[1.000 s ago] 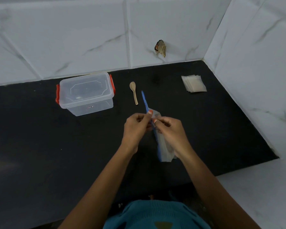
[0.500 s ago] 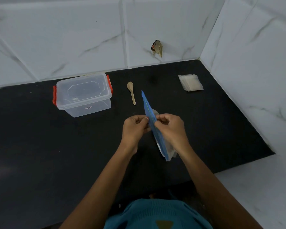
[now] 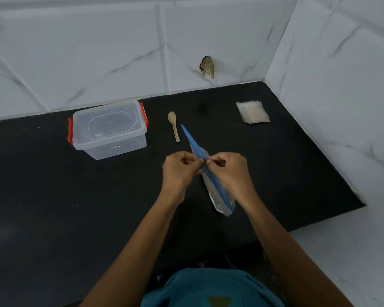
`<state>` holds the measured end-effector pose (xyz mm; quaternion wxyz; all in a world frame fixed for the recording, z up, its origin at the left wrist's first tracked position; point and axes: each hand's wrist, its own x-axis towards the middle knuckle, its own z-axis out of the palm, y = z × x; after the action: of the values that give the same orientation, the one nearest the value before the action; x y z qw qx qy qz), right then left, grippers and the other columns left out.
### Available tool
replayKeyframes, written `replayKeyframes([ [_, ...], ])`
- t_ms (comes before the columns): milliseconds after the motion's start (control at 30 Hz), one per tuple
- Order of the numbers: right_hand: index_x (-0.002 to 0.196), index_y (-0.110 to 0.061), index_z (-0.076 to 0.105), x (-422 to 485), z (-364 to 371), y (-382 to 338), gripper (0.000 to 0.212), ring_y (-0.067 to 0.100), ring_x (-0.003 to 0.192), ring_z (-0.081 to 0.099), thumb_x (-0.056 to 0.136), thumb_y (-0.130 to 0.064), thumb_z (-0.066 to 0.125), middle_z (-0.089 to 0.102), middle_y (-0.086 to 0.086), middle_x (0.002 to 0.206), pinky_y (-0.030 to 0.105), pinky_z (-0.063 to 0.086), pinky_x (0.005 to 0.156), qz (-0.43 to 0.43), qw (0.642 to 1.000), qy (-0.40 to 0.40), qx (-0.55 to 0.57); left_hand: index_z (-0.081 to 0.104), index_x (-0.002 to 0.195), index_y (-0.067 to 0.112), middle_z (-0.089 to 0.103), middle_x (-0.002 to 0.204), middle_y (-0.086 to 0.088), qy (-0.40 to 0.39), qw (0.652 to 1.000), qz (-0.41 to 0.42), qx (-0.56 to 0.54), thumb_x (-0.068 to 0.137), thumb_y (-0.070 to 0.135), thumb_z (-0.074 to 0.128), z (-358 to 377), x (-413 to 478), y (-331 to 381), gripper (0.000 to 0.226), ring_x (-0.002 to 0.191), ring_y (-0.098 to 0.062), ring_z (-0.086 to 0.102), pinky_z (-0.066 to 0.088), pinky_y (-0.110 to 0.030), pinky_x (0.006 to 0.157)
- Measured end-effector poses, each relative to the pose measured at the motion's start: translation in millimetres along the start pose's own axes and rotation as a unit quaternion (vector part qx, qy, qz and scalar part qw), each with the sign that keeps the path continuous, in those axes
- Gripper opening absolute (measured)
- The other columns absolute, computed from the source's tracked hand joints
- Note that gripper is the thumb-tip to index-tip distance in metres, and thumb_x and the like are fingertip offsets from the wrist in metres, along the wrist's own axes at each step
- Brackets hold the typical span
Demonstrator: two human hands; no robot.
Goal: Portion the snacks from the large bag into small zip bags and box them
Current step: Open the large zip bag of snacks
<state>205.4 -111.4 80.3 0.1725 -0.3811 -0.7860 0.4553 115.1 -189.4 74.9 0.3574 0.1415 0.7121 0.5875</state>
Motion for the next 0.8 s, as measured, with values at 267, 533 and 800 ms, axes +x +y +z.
replayKeyframes([
  [267, 0.098, -0.006, 0.068, 1, -5, -5, 0.015, 0.001, 0.072, 0.056, 0.089, -0.014, 0.057, 0.064, -0.002, 0.086, 0.008, 0.045, 0.061, -0.012, 0.999, 0.019, -0.044, 0.063, 0.079, 0.003, 0.064, 0.074, -0.009, 0.012, 0.999, 0.017, 0.040, 0.080, 0.004, 0.068, 6, 3, 9, 0.005, 0.059, -0.005, 0.060, 0.048, -0.009, 0.053],
  [533, 0.091, -0.003, 0.068, 12, -13, 1, 0.015, 0.007, 0.066, 0.058, 0.090, -0.008, 0.054, 0.067, 0.007, 0.087, 0.004, 0.040, 0.051, 0.032, 0.998, 0.050, -0.030, 0.058, 0.068, 0.006, 0.063, 0.074, -0.012, 0.000, 1.000, -0.014, 0.011, 0.080, -0.003, 0.065, 5, 3, 11, 0.017, 0.065, -0.012, 0.061, 0.051, -0.011, 0.053],
  [800, 0.107, -0.004, 0.064, 38, -55, 10, 0.020, -0.003, 0.064, 0.049, 0.089, -0.008, 0.057, 0.062, 0.003, 0.094, 0.006, 0.040, 0.050, 0.042, 0.994, 0.057, -0.084, 0.057, 0.074, 0.016, 0.065, 0.071, 0.000, 0.054, 0.980, 0.041, 0.189, 0.081, 0.009, 0.065, -15, -7, 13, 0.012, 0.066, -0.007, 0.063, 0.053, -0.024, 0.065],
])
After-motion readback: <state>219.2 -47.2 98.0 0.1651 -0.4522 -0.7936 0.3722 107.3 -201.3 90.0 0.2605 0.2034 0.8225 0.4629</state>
